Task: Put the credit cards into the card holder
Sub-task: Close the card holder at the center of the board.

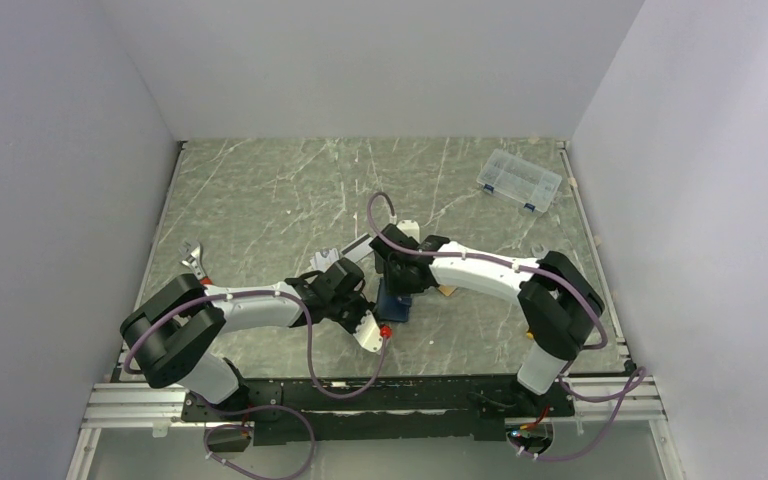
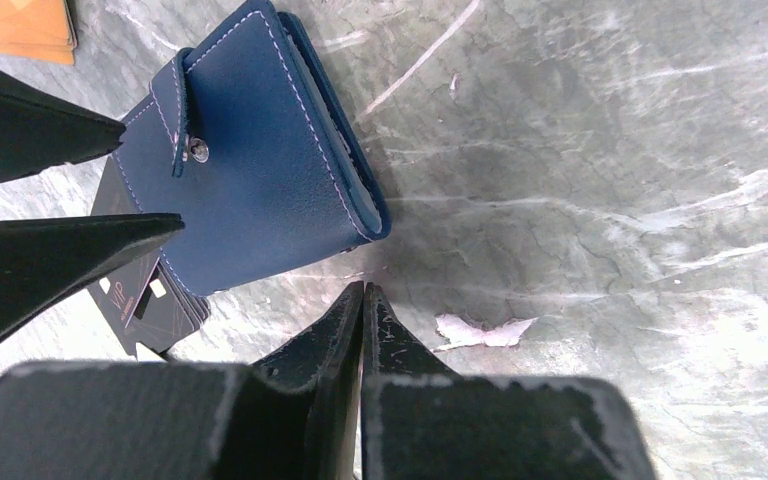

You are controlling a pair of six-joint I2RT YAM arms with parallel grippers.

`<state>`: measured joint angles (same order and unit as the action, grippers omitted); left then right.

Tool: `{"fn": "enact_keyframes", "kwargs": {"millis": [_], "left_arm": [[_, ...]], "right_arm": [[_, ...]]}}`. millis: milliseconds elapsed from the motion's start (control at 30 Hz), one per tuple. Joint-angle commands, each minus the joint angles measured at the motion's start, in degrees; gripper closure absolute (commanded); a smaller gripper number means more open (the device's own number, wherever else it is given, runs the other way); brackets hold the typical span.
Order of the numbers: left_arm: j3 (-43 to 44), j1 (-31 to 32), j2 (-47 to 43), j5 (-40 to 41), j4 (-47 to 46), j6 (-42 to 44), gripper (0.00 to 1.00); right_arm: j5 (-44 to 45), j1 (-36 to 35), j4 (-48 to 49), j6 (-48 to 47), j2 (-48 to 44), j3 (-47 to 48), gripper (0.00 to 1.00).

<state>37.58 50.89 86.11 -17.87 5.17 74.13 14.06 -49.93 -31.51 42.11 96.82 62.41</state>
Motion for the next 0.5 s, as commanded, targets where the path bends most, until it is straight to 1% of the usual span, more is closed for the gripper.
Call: {"fn": "enact_keyframes", "kwargs": {"millis": [0, 300, 367, 467], "left_arm": [[1.3, -0.3, 0.2, -1.3, -0.1, -0.5, 0.91], [1.7, -0.3, 0.1, -1.6, 0.2, -0.9, 0.91], [1.7, -0.4, 0.1, -1.6, 0.2, -0.9, 0.92], [1.7, -0.3, 0.1, -1.6, 0.2, -1.1, 0.92]], "right_arm": [[0.7, -0.1, -4.0, -1.1, -2.1, 3.7, 0.6], [0.6, -1.8, -10.8, -2.6, 3.2, 7.7, 0.6], [0.0, -1.8, -11.3, -2.9, 4.1, 8.0, 0.63], [-0.8, -1.9, -11.8, -3.4, 5.3, 8.7, 0.7]]}}
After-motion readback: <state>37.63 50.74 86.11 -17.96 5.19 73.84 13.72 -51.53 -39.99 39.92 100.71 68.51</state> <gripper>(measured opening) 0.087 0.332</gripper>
